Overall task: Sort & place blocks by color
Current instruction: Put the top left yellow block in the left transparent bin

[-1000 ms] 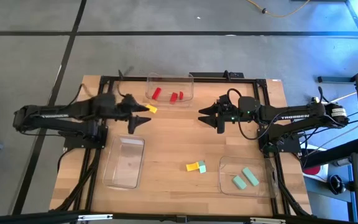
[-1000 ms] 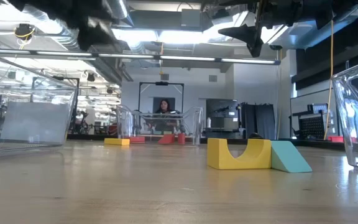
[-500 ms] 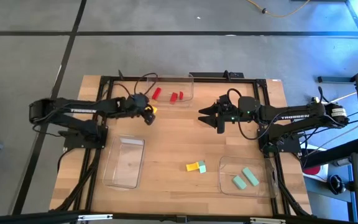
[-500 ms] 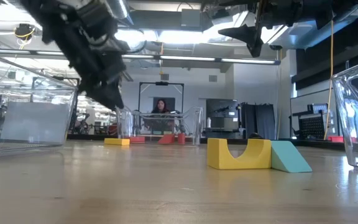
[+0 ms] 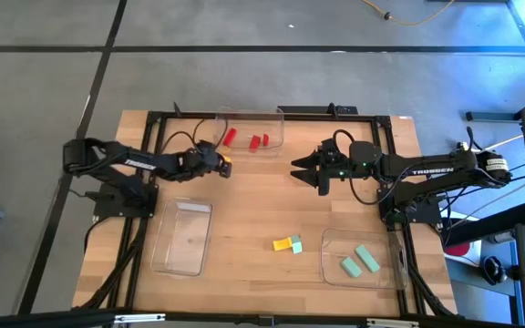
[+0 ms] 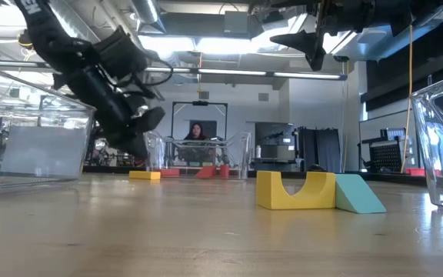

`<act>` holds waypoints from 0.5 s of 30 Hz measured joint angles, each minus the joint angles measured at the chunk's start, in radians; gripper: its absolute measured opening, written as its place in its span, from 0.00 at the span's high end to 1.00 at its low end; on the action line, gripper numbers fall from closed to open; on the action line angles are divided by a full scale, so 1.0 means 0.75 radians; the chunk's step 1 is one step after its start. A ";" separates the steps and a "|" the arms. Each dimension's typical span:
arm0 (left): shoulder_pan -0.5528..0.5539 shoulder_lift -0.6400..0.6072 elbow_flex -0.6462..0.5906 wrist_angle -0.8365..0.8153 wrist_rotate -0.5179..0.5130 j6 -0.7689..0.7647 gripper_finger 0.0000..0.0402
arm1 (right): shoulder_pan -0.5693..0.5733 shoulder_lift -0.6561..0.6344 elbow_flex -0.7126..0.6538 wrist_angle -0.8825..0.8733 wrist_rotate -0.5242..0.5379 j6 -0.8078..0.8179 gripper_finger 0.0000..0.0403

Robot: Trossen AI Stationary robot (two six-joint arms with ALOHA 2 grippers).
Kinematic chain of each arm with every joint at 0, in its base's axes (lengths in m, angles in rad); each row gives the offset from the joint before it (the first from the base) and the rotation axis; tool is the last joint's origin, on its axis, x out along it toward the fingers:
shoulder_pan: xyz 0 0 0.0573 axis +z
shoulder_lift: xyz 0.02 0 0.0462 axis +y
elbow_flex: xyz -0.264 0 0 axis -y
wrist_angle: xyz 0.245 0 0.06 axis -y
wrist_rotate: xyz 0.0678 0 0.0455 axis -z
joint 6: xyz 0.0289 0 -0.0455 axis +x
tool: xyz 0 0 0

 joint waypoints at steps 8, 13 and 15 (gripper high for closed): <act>0.001 0.148 0.003 0.069 -0.029 0.004 1.00 | 0.000 0.000 0.000 0.001 0.001 0.004 0.32; 0.000 0.162 0.003 0.111 -0.074 0.008 1.00 | 0.000 0.000 0.000 0.001 0.001 0.005 0.32; 0.006 0.162 0.003 0.095 -0.088 0.008 1.00 | 0.000 0.000 0.000 0.001 0.001 0.005 0.32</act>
